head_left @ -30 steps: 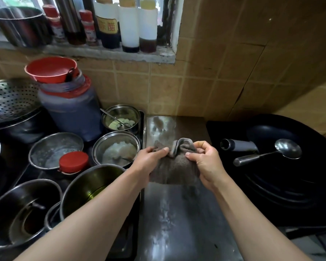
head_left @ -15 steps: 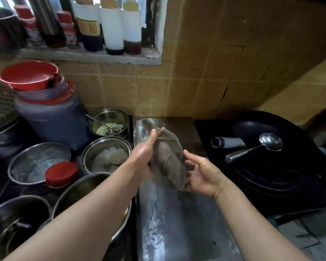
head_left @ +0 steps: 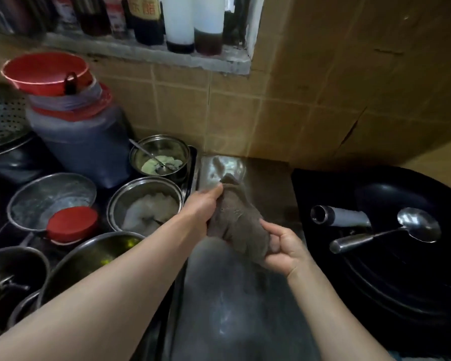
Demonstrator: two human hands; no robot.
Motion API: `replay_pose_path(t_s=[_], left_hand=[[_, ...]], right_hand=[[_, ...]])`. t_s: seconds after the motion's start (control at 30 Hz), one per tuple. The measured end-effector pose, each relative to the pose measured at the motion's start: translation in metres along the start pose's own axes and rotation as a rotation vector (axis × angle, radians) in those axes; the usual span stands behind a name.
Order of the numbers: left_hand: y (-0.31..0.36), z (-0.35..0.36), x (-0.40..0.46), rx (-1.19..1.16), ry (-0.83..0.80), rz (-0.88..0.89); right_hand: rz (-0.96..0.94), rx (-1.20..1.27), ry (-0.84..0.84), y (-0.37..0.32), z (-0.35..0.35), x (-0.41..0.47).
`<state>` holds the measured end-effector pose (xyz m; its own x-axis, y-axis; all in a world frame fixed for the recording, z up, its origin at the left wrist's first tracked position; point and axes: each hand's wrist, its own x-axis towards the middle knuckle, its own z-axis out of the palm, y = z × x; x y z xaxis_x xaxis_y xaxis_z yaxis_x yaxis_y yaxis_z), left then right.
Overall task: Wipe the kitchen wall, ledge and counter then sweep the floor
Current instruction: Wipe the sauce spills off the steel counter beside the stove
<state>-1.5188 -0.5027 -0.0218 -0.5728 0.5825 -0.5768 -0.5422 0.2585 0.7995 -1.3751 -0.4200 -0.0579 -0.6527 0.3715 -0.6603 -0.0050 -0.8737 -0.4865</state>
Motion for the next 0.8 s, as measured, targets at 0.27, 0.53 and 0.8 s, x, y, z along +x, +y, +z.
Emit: replay_pose_path(t_s=[0.27, 0.53, 0.8], left_hand=[[-0.016, 0.001, 0.046, 0.197, 0.078, 0.068], [-0.02, -0.006, 0.081, 0.561, 0.143, 0.212], [-0.01, 0.003, 0.119, 0.947, 0.139, 0.37]], right_hand=[[-0.057, -0.124, 0.152, -0.029, 0.004, 0.039], [-0.394, -0.813, 0.024, -0.04, 0.002, 0.066], [-0.637, -1.084, 0.376, -0.046, -0.012, 0.099]])
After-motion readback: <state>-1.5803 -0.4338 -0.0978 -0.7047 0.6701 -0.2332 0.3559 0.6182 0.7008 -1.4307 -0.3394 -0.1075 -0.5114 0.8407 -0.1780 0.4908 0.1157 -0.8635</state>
